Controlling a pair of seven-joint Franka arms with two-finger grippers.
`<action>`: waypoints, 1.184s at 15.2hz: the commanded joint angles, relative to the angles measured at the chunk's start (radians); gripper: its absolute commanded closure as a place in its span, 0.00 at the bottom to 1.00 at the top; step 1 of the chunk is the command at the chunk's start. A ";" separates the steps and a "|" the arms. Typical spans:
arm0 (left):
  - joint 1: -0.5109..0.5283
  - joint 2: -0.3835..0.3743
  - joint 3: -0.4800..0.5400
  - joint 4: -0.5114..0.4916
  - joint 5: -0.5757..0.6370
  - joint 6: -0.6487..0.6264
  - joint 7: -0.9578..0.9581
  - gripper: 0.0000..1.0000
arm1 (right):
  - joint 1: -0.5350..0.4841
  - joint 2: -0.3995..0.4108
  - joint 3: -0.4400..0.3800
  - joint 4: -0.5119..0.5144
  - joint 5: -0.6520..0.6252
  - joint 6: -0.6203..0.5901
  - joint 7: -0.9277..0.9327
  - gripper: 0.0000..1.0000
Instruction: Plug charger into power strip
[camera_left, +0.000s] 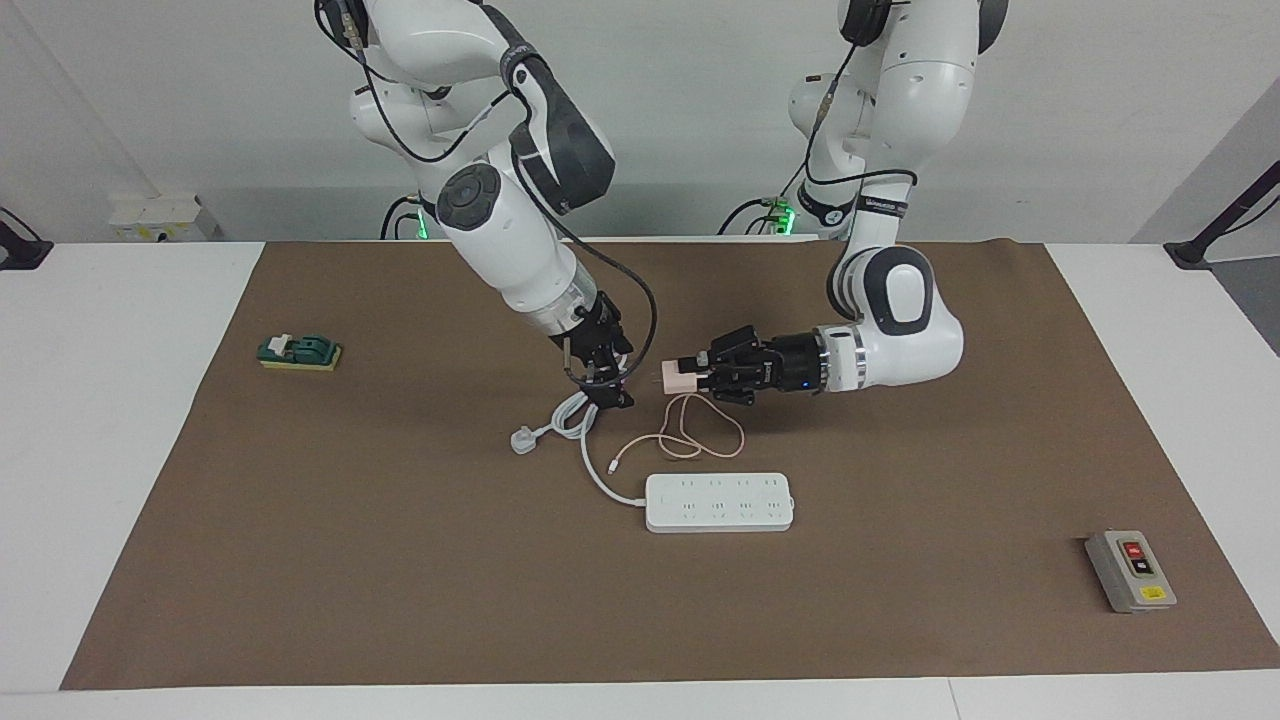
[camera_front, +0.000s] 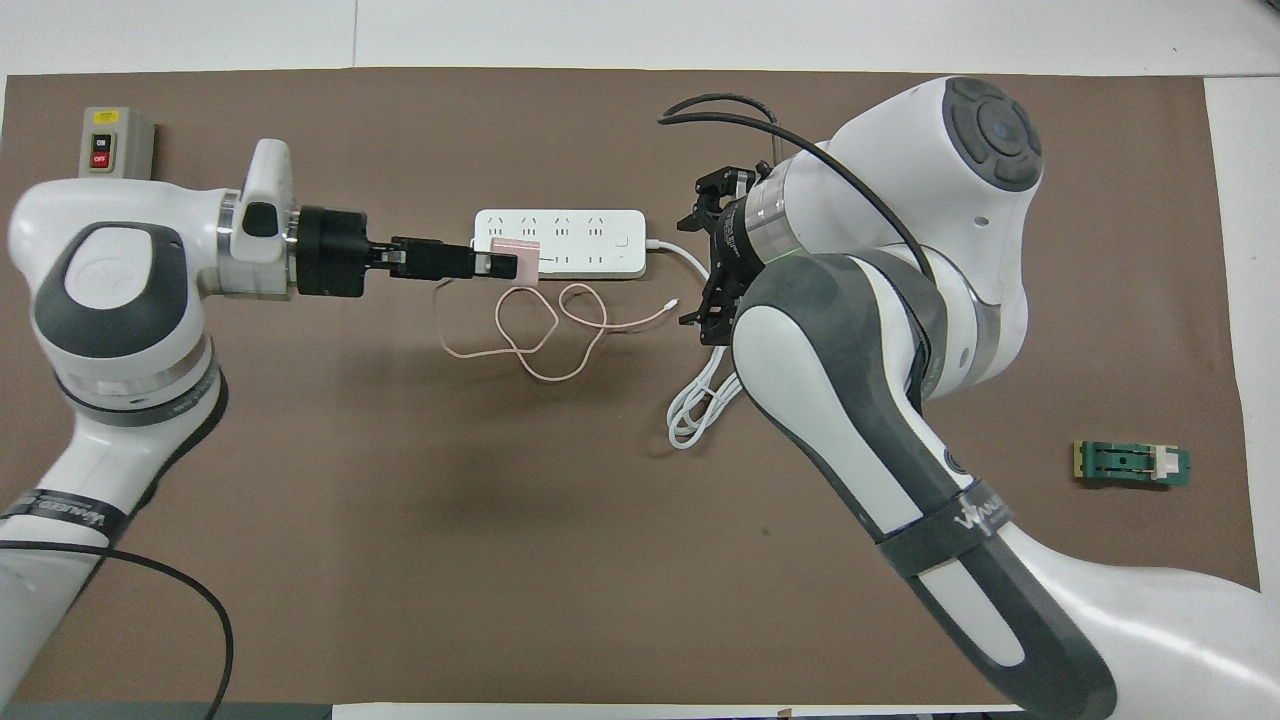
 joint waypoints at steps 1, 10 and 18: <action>0.017 -0.011 -0.002 0.129 0.210 -0.029 -0.029 1.00 | -0.075 -0.024 0.007 0.012 0.001 -0.066 -0.126 0.00; -0.228 0.148 -0.008 0.521 0.898 -0.026 -0.014 1.00 | -0.260 -0.111 0.007 0.041 -0.195 -0.332 -0.712 0.00; -0.260 0.182 -0.008 0.461 1.220 0.004 0.081 1.00 | -0.317 -0.209 0.007 0.041 -0.312 -0.416 -1.208 0.00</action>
